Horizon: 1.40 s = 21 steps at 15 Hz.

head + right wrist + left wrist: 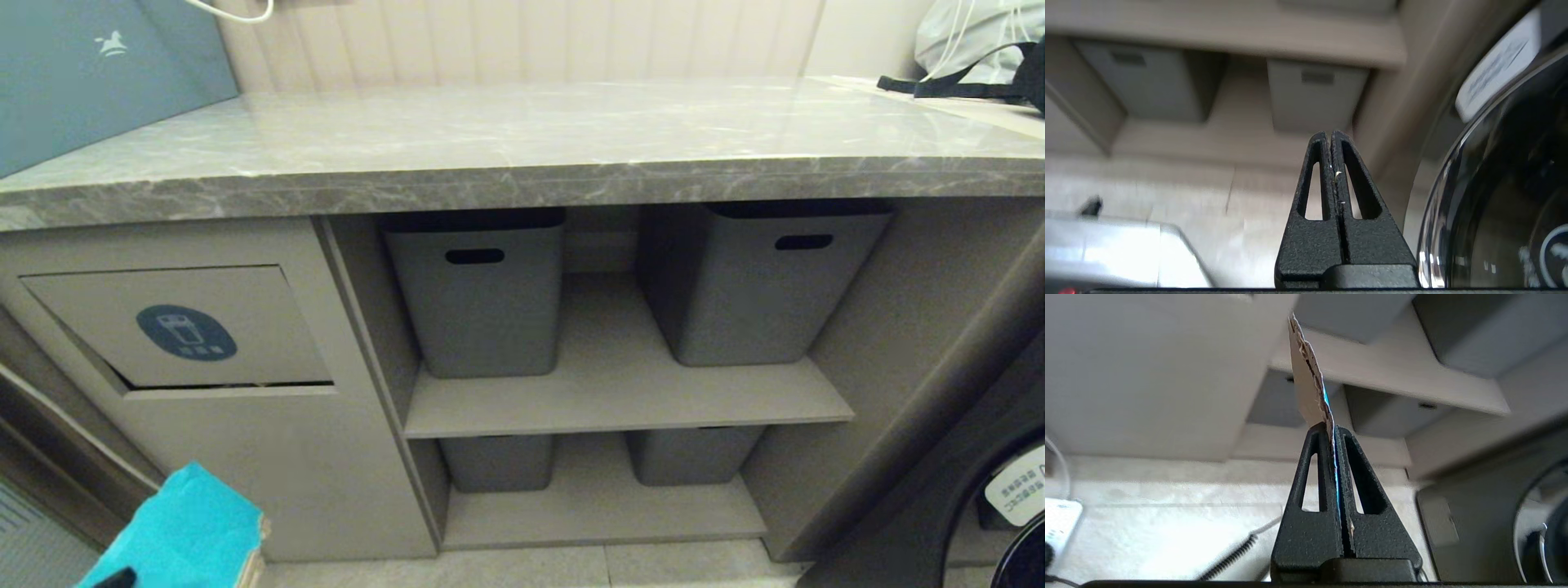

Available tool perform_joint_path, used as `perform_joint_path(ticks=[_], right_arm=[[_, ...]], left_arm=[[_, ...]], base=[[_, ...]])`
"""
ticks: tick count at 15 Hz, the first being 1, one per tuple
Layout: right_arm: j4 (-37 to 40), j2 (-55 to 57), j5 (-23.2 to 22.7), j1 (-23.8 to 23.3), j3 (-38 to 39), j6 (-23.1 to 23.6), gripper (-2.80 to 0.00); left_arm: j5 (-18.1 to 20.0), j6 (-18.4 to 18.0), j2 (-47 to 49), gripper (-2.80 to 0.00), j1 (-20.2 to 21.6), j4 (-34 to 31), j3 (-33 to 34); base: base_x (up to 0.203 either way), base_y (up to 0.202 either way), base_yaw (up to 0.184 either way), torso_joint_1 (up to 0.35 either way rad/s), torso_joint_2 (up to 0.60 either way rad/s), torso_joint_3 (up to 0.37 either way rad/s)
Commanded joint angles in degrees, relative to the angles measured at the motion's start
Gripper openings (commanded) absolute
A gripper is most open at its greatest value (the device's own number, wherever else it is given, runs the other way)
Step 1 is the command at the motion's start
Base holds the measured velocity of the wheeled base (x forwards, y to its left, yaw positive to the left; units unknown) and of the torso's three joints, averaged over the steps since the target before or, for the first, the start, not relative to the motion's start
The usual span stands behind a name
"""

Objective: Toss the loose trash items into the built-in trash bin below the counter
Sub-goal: Put the garbage in the trash can

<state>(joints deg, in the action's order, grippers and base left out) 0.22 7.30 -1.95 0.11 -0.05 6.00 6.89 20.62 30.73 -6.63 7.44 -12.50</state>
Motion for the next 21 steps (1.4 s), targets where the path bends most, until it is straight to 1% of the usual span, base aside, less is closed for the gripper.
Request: perform_joint_path(ticks=[1, 2, 3, 4, 5, 6, 7, 8, 9, 10, 11, 12, 13, 14, 15, 16, 17, 18, 19, 20, 21], right_arm=[[0.04, -7.69, 0.11, 0.3, 0.03, -0.37, -2.8], [0.04, -7.86, 0.21, 0.27, 0.04, -0.97, -2.8], [0.04, -7.38, 0.28, 0.15, 0.05, -1.69, -2.8], [-0.04, -7.38, 0.28, 0.24, 0.05, -1.88, -2.8], [-0.04, -7.38, 0.28, 0.24, 0.05, -1.96, -2.8], [-0.13, -7.38, 0.28, 0.24, 0.05, -1.99, -2.8], [-0.09, -7.38, 0.28, 0.24, 0.05, -2.12, -2.8], [-0.07, -7.38, 0.28, 0.24, 0.05, -2.13, -2.8], [-0.13, -7.38, 0.28, 0.24, 0.05, -2.13, -2.8], [-0.05, -7.38, 0.28, 0.16, 0.05, -2.13, -2.8], [-0.13, -7.38, 0.28, 0.17, 0.05, -2.13, -2.8], [-0.04, -7.38, 0.28, 0.24, 0.05, -2.13, -2.8], [-0.06, -7.38, 0.28, 0.24, 0.05, -2.13, -2.8], [-0.13, -7.38, 0.28, 0.24, 0.05, -2.13, -2.8], [-0.13, -7.38, 0.28, 0.22, 0.05, -2.13, -2.8], [-0.13, -7.38, 0.28, 0.23, 0.05, -2.13, -2.8], [-0.13, -7.38, 0.28, 0.24, 0.05, -2.13, -2.8], [-0.13, -7.38, 0.28, 0.22, 0.05, -2.13, -2.8], [-0.13, -7.38, 0.28, 0.19, 0.05, -2.13, -2.8], [-0.13, -7.38, 0.28, 0.24, 0.05, -2.13, -2.8], [-0.12, -7.38, 0.28, 0.17, 0.05, -2.13, -2.8]], left_arm=[[-0.12, -0.11, 0.81, -2.8, -0.03, 0.04, -0.92], [-0.13, -0.85, 0.74, -2.8, -0.05, 0.03, -1.04], [-0.24, -2.82, 0.43, -2.8, 0.01, -0.03, -0.98], [-1.34, -4.88, 0.71, -2.8, 0.11, -0.21, -1.21], [-3.64, -5.48, 1.12, -2.8, 0.27, -0.3, -1.43], [-4.17, -5.54, 1.32, -2.8, 0.33, -0.29, -1.53], [-8.4, -4.95, 2.41, -2.8, 0.38, -0.24, -1.93], [-14.47, -2.76, 4.78, -2.8, 0.44, -0.17, -3.08], [-17.75, 1.7, 9.09, -2.8, 0.56, -0.02, -5.3], [-19.62, 7.79, 13.93, -2.8, 0.95, 0.11, -8.22], [-20.62, 14.31, 18.6, -2.8, 2.04, 0.2, -10.92], [-20.79, 21.01, 23.47, -2.8, 4.45, 0.29, -13.27], [-19.45, 26.46, 27.03, -2.8, 8.89, 0.44, -15.0], [-16.93, 29.48, 29.37, -2.8, 14.46, 0.88, -16.09], [-13.65, 31.43, 32.22, -2.8, 20.16, 2.19, -17.1], [-9.61, 33.13, 35.33, -2.8, 25.69, 4.99, -18.01], [-4.49, 35.9, 38.19, -2.8, 30.24, 9.34, -18.58], [0.47, 41.61, 40.12, -2.8, 32.65, 13.88, -18.6], [3.94, 48.11, 41.62, -2.8, 33.24, 18.01, -17.72], [6.53, 51.85, 43.19, -2.8, 33.42, 22.1, -15.99], [7.62, 53.56, 45.37, -2.8, 33.48, 27.12, -14.24]], base=[[0.0, 0.0, 0.0, 0.0, 0.0, 0.0], [0.0, 0.0, 0.0, 0.0, 0.0, 0.0], [0.0, 0.0, 0.0, 0.0, 0.0, 0.0], [0.0, 0.0, 0.0, 0.0, 0.0, 0.0], [0.0, 0.0, 0.0, 0.0, 0.0, 0.0], [0.0, 0.0, 0.0, 0.0, 0.0, 0.0], [0.0, 0.0, 0.0, 0.0, 0.0, 0.0], [0.0, 0.0, 0.0, 0.0, 0.0, 0.0], [0.0, 0.0, 0.0, 0.0, 0.0, 0.0], [0.0, 0.0, 0.0, 0.0, 0.0, 0.0], [0.0, 0.0, 0.0, 0.0, 0.0, 0.0], [0.0, 0.0, 0.0, 0.0, 0.0, 0.0], [0.0, 0.0, 0.0, 0.0, 0.0, 0.0], [0.0, 0.0, 0.0, 0.0, 0.0, 0.0], [0.0, 0.0, 0.0, 0.0, 0.0, 0.0], [0.0, 0.0, 0.0, 0.0, 0.0, 0.0], [0.0, 0.0, 0.0, 0.0, 0.0, 0.0], [0.0, 0.0, 0.0, 0.0, 0.0, 0.0], [0.0, 0.0, 0.0, 0.0, 0.0, 0.0], [0.0, 0.0, 0.0, 0.0, 0.0, 0.0], [0.0, 0.0, 0.0, 0.0, 0.0, 0.0]])
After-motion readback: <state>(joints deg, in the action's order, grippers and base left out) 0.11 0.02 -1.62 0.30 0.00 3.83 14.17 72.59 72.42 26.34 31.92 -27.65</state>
